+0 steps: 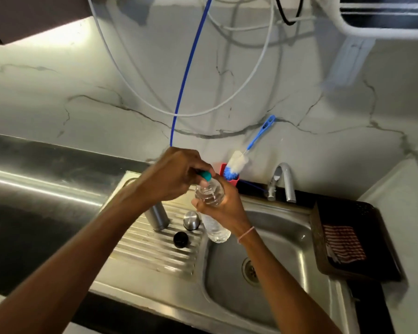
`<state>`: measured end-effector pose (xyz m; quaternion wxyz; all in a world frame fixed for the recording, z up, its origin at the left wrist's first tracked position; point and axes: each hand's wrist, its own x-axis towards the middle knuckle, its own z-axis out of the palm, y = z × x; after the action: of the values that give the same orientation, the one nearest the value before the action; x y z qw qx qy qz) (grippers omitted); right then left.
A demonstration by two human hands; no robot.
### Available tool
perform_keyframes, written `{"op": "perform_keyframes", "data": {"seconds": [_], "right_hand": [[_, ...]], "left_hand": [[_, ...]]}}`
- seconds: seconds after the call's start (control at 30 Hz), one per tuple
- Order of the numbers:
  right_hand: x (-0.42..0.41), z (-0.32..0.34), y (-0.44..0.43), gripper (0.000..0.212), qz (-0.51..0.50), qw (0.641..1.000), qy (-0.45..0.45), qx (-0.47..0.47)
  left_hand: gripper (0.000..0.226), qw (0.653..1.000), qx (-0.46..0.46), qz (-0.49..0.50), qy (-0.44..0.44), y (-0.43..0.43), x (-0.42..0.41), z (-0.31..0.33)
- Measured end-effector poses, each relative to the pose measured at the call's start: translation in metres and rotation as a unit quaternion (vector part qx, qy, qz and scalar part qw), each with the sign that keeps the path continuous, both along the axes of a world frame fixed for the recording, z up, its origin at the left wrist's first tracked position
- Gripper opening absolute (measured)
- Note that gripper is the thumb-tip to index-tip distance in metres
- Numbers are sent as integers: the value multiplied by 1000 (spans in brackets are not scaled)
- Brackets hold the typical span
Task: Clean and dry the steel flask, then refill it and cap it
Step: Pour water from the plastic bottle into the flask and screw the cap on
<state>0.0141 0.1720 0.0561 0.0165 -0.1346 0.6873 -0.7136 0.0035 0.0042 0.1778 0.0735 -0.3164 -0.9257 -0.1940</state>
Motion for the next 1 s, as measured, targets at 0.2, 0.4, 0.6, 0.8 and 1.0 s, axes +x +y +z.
{"op": "perform_keyframes", "data": {"seconds": [0.2,0.4,0.6,0.8,1.0], "right_hand": [[25,-28,11,47,-102,994,11,41],[36,-48,19,55,-107,984,44,136],[51,-51,17,46,-126,982,72,123],[60,-57,11,45,-131,986,57,91],[69,-68,3,46,-133,986,25,96]], "left_hand": [[12,992,19,123,15,31,23,-29],[44,973,18,230,-9,42,35,-51],[26,925,210,291,-124,18,60,-56],[34,790,458,255,-319,-40,101,-127],[32,708,442,400,-378,-58,151,-242]]}}
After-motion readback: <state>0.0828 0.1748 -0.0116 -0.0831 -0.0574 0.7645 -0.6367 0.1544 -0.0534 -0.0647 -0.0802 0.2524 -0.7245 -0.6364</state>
